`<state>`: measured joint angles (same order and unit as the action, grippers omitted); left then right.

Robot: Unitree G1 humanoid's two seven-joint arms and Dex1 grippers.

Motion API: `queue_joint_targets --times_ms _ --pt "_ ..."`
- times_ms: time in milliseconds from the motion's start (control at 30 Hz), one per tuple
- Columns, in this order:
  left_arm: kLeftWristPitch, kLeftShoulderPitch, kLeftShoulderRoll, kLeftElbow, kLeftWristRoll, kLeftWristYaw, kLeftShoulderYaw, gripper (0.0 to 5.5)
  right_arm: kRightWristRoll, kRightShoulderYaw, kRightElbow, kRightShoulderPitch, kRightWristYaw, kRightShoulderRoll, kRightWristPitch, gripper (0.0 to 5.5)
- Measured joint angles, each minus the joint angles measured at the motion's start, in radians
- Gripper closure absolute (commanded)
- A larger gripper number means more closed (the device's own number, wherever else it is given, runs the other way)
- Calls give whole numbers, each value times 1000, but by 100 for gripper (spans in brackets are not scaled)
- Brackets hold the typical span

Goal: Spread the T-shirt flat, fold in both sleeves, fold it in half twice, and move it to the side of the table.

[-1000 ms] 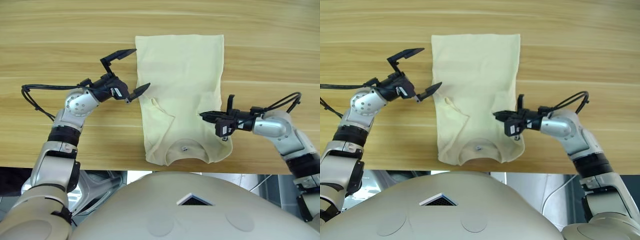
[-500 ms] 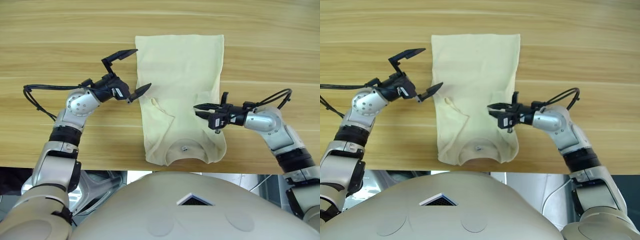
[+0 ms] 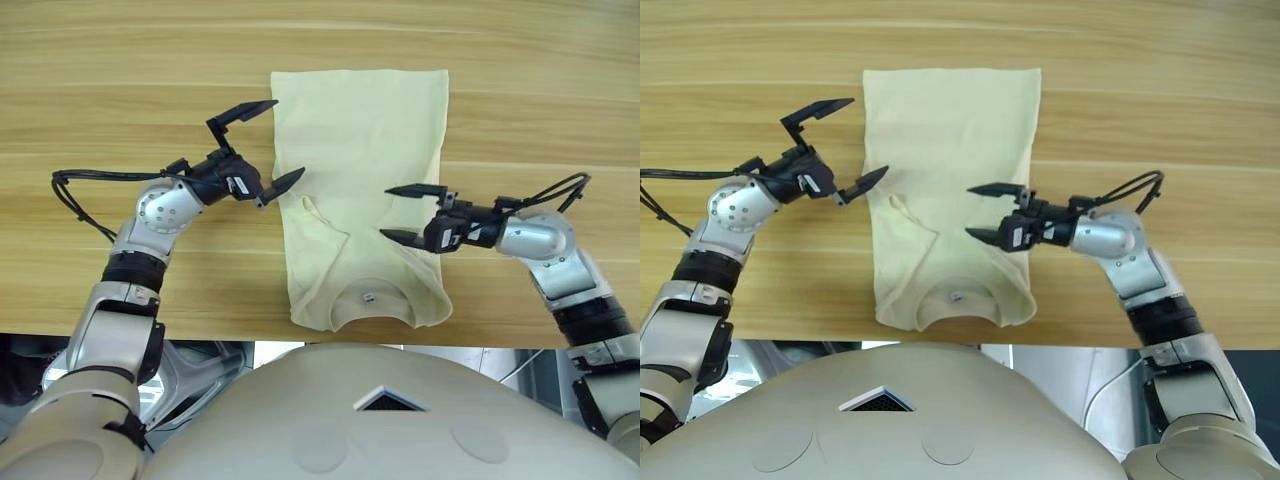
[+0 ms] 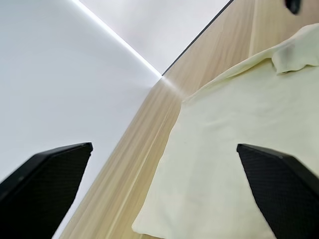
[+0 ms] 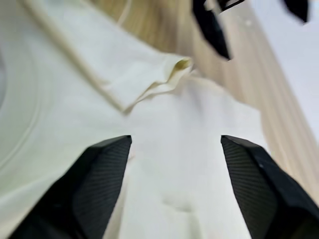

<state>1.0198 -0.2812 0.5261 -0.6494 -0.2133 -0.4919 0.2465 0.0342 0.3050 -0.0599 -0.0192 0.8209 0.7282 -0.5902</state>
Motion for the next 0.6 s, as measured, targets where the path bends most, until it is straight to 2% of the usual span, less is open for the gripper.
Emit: queue_joint_targets --times_ms 133,267,400,600 --pt "0 -15 -9 -7 -19 6 6 10 -54 -90 -5 0 -4 25 -1 75" --pt "4 -18 -13 -13 -20 9 10 10 -56 -203 -60 24 -32 75 -28 14" --pt "5 -19 -12 -13 -20 9 10 10 -60 -293 -113 123 -32 131 -69 14" --pt "5 -18 -11 -14 -20 12 10 10 -91 -294 -84 248 13 150 -114 14"
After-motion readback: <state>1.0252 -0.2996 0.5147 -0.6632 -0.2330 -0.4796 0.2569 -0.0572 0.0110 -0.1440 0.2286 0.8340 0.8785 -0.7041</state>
